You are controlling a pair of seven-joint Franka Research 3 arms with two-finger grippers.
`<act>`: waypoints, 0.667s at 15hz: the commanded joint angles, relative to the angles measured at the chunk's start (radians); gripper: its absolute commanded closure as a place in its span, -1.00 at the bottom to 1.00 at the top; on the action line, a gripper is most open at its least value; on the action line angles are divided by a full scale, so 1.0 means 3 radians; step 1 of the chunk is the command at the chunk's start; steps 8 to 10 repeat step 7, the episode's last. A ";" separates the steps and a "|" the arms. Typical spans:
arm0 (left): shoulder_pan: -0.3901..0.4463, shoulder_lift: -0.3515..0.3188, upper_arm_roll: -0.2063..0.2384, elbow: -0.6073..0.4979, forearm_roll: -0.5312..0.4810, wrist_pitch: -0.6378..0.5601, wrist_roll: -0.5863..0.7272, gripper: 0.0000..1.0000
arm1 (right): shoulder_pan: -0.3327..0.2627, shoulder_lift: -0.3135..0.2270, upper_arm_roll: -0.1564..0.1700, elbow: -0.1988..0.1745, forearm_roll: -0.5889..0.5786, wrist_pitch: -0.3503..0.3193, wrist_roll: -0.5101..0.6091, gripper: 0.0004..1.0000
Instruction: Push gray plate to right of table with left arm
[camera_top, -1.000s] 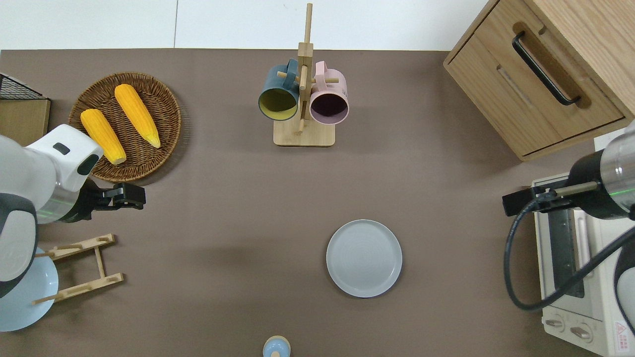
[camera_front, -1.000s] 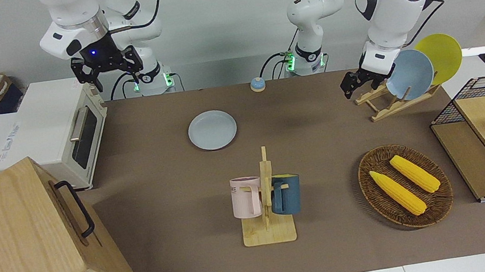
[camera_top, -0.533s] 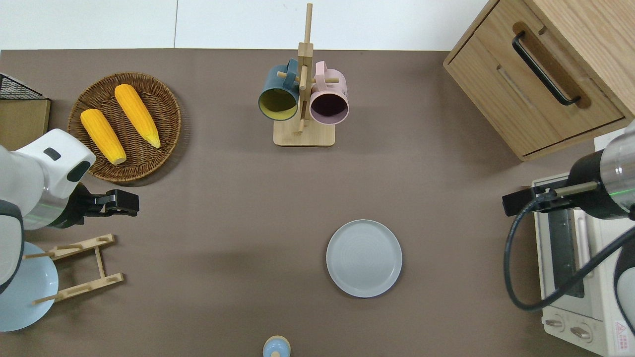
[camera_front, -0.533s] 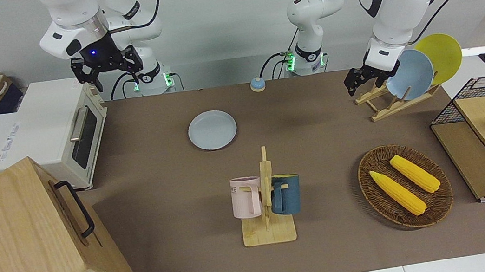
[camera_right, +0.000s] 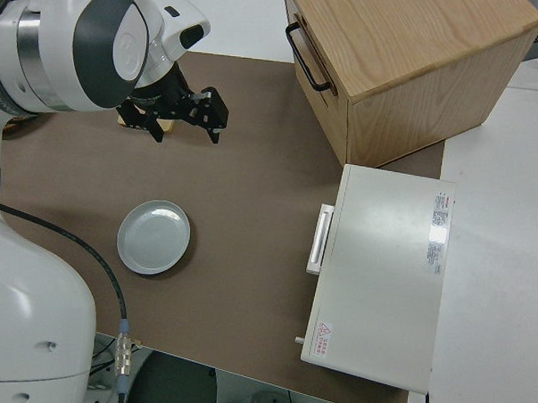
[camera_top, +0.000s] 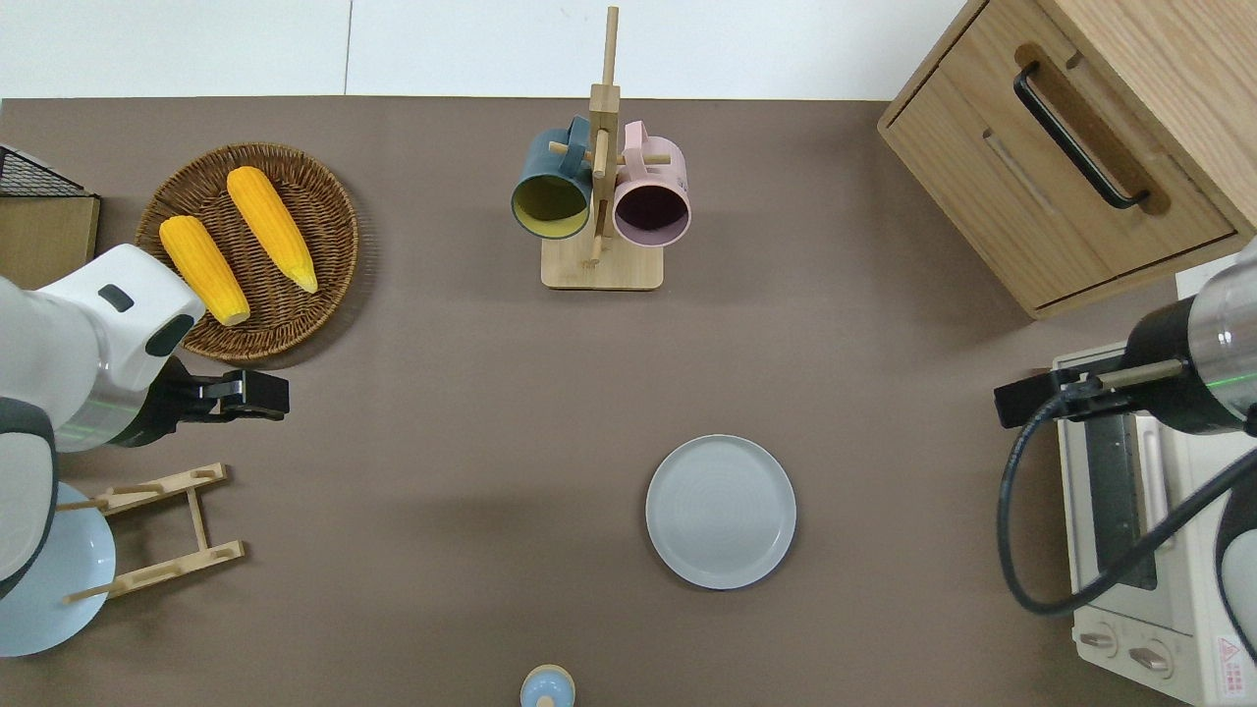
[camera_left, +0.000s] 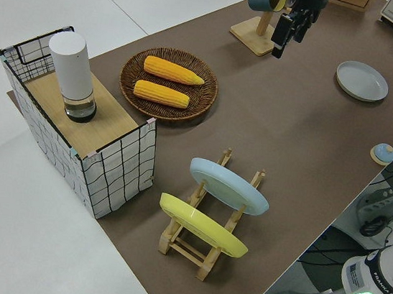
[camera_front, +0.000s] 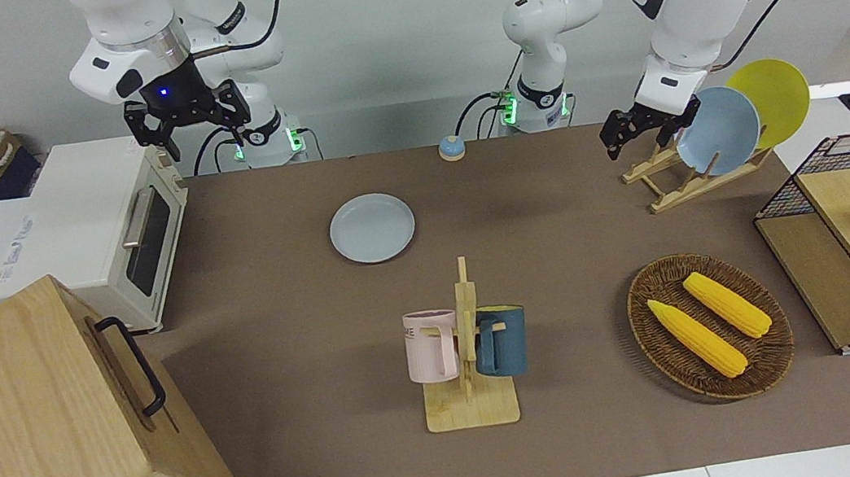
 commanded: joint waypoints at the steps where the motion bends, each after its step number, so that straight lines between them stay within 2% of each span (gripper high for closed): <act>1: -0.0020 0.0011 0.0010 0.0044 -0.0012 -0.0040 0.0003 -1.00 | -0.0066 -0.0010 0.0051 0.0029 0.0014 -0.0052 0.0043 -0.97; 10: -0.0015 0.0011 0.0021 0.0085 -0.0002 -0.0030 0.0029 -1.00 | -0.0066 -0.0010 0.0056 0.0029 0.0019 -0.0052 0.0043 -0.97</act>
